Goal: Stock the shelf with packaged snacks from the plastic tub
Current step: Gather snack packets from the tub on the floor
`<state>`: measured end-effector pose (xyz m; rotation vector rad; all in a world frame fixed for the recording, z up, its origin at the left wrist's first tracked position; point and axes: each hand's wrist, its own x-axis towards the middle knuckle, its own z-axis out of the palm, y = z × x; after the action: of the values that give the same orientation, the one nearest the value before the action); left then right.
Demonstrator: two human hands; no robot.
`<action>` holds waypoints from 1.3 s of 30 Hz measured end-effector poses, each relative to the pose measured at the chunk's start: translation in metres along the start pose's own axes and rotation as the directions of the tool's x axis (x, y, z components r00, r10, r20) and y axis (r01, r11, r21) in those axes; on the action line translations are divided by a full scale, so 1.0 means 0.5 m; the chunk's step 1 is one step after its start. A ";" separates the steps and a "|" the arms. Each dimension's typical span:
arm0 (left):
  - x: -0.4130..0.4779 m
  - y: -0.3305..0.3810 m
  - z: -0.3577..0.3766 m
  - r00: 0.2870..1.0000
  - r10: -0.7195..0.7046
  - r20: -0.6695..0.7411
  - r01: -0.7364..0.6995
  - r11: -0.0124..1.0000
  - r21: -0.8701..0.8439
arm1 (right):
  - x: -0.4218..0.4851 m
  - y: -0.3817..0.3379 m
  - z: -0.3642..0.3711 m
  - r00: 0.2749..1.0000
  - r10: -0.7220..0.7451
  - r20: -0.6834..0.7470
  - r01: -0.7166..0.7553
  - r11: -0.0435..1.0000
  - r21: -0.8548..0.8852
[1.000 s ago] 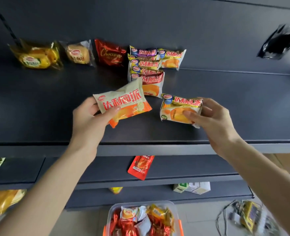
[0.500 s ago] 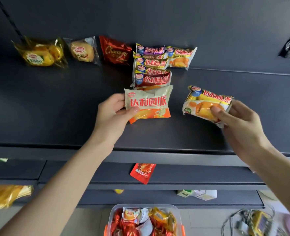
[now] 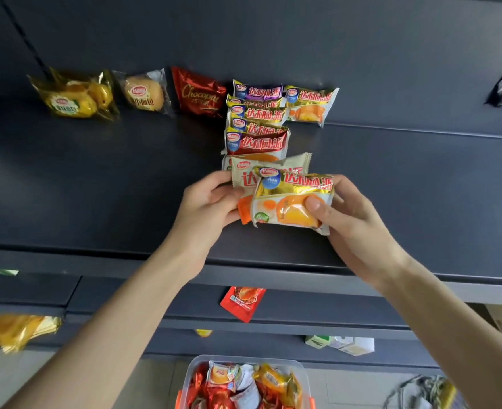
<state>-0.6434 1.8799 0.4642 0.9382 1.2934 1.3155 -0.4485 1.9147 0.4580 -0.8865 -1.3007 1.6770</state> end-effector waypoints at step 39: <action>0.036 -0.035 0.012 0.968 0.242 -0.068 -0.224 0.953 0.205 | 0.264 -0.010 -0.177 0.851 -0.316 -0.419 0.089 0.874 -0.479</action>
<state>-0.6384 1.8966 0.4454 1.2101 1.4366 1.4447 -0.4239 2.0702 0.4371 -1.2855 -1.3755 0.9004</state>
